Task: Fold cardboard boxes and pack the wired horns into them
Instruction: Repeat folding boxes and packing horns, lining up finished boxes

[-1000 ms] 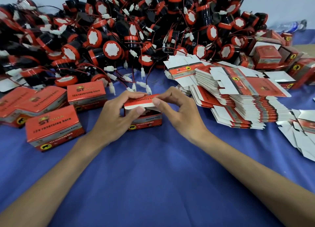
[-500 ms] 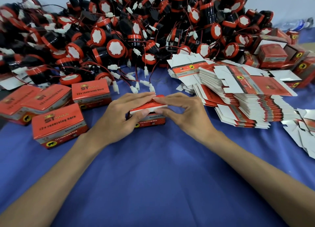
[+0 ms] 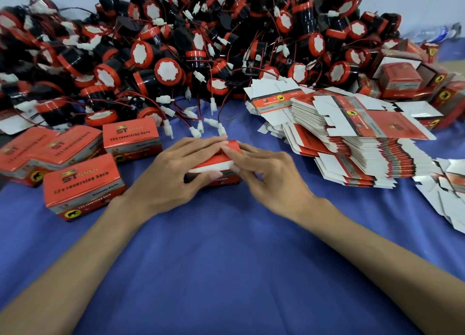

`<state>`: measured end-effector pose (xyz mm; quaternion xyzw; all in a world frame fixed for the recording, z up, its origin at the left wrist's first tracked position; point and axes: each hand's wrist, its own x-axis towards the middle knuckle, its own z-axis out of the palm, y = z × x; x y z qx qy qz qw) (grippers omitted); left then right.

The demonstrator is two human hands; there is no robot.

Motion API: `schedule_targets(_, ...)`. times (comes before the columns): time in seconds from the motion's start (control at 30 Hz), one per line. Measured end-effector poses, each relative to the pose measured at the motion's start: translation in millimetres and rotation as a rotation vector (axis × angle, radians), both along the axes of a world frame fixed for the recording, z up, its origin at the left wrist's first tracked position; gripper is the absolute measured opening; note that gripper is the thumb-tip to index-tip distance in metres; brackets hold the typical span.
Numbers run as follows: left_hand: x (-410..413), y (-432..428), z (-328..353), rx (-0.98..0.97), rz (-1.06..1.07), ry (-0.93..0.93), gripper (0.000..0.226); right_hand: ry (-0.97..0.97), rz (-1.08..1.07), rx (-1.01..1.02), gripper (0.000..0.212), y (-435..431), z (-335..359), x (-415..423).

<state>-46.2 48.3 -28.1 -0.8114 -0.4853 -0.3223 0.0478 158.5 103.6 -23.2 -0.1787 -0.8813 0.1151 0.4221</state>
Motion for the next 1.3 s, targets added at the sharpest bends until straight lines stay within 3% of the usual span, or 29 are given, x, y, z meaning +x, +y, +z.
schedule_targets(0.17,-1,0,-1,-0.047,0.016,-0.114,0.047,0.122,0.009,-0.532,0.036,3,8,0)
schedule_targets(0.27,-1,0,-1,-0.036,0.020,-0.107,0.046,0.162,0.002,-0.603,0.029,3,7,0)
schedule_targets(0.37,0,0,-1,-0.024,0.031,-0.073,0.047,0.161,-0.046,-0.494,0.027,0,5,-1)
schedule_targets(0.5,1,1,0,0.012,0.018,-0.006,0.049,0.142,-0.162,-0.205,0.027,-4,-1,-3)
schedule_targets(0.7,1,2,-2,0.044,-0.008,-0.051,0.044,0.081,-0.247,0.018,0.025,-6,-4,-6)
schedule_targets(0.97,2,0,1,-0.003,0.013,-0.055,0.046,-0.076,-0.026,0.100,0.029,10,1,2)
schedule_targets(1.3,5,-1,1,0.006,0.089,0.073,0.060,-0.130,0.014,0.070,0.034,6,-8,2)
